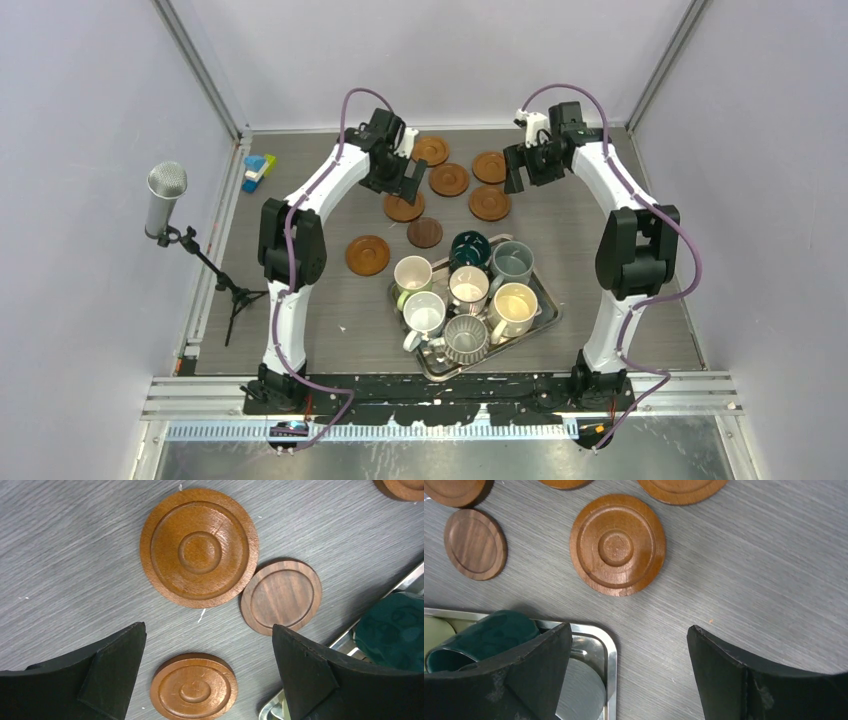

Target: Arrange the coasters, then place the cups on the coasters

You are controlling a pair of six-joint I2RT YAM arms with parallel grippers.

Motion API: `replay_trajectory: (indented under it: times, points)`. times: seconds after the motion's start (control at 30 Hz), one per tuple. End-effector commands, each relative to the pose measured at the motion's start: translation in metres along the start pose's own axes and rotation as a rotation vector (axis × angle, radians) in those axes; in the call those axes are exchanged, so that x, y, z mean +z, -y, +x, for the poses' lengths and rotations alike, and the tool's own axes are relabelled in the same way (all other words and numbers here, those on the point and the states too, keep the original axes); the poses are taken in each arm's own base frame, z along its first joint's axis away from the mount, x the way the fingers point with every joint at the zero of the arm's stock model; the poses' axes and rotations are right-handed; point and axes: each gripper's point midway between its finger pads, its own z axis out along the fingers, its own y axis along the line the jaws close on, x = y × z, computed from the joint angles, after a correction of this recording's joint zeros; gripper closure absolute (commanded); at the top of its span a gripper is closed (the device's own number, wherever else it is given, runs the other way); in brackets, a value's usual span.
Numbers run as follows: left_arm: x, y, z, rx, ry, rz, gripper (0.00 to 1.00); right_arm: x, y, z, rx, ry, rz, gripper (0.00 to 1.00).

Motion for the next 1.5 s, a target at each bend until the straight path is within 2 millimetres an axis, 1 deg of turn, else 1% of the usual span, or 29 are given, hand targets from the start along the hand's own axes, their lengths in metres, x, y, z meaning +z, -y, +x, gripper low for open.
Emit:
replay_trajectory:
  times: [0.0, 0.07, 0.17, 0.27, 0.3, 0.37, 0.47, 0.53, 0.6, 0.63, 0.7, 0.77, 0.83, 1.03, 1.23, 1.37, 1.47]
  points:
    - [-0.022, -0.009, -0.032, 0.073, 0.103, -0.046, 0.00, -0.003, -0.014, -0.031, -0.066, 0.065, -0.023, 0.11]
    - [-0.021, -0.005, -0.035, 0.111, 0.105, -0.016, 0.00, 0.004, -0.018, -0.041, -0.078, 0.076, -0.017, 0.11]
    - [-0.021, 0.010, -0.031, 0.195, 0.112, 0.083, 0.00, 0.016, -0.029, -0.058, -0.103, 0.101, -0.025, 0.11]
    - [-0.025, 0.028, -0.025, 0.282, 0.138, 0.195, 0.00, 0.027, -0.049, -0.075, -0.125, 0.128, -0.070, 0.13]
    - [-0.026, 0.031, -0.027, 0.302, 0.163, 0.215, 0.00, 0.031, -0.055, -0.080, -0.126, 0.138, -0.088, 0.14]
    - [-0.027, 0.033, -0.026, 0.316, 0.186, 0.231, 0.00, 0.041, -0.069, -0.088, -0.133, 0.150, -0.118, 0.17]
    - [-0.028, 0.031, -0.026, 0.294, 0.207, 0.262, 0.00, 0.060, -0.083, -0.095, -0.148, 0.148, -0.138, 0.21]
    - [-0.026, 0.024, -0.029, 0.268, 0.227, 0.255, 0.01, 0.073, -0.089, -0.097, -0.161, 0.145, -0.136, 0.23]
    - [-0.021, 0.017, -0.036, 0.260, 0.250, 0.236, 0.02, 0.086, -0.089, -0.097, -0.158, 0.140, -0.123, 0.25]
    - [-0.016, 0.013, -0.038, 0.261, 0.252, 0.219, 0.03, 0.091, -0.089, -0.098, -0.152, 0.142, -0.117, 0.26]
    - [-0.011, 0.007, -0.049, 0.262, 0.260, 0.197, 0.05, 0.098, -0.088, -0.100, -0.148, 0.146, -0.105, 0.28]
    - [-0.008, 0.006, -0.055, 0.255, 0.262, 0.192, 0.07, 0.106, -0.087, -0.103, -0.150, 0.152, -0.095, 0.30]
    - [-0.007, 0.006, -0.058, 0.249, 0.271, 0.206, 0.08, 0.112, -0.088, -0.107, -0.154, 0.159, -0.090, 0.32]
    - [-0.005, 0.006, -0.054, 0.255, 0.307, 0.235, 0.14, 0.133, -0.088, -0.110, -0.179, 0.165, -0.049, 0.40]
    - [-0.008, 0.011, -0.052, 0.259, 0.315, 0.263, 0.19, 0.153, -0.087, -0.106, -0.214, 0.150, -0.004, 0.43]
    - [-0.008, 0.014, -0.047, 0.273, 0.309, 0.284, 0.21, 0.165, -0.083, -0.098, -0.242, 0.128, 0.025, 0.45]
    - [-0.007, 0.015, -0.043, 0.284, 0.299, 0.293, 0.26, 0.171, -0.074, -0.089, -0.266, 0.101, 0.067, 0.47]
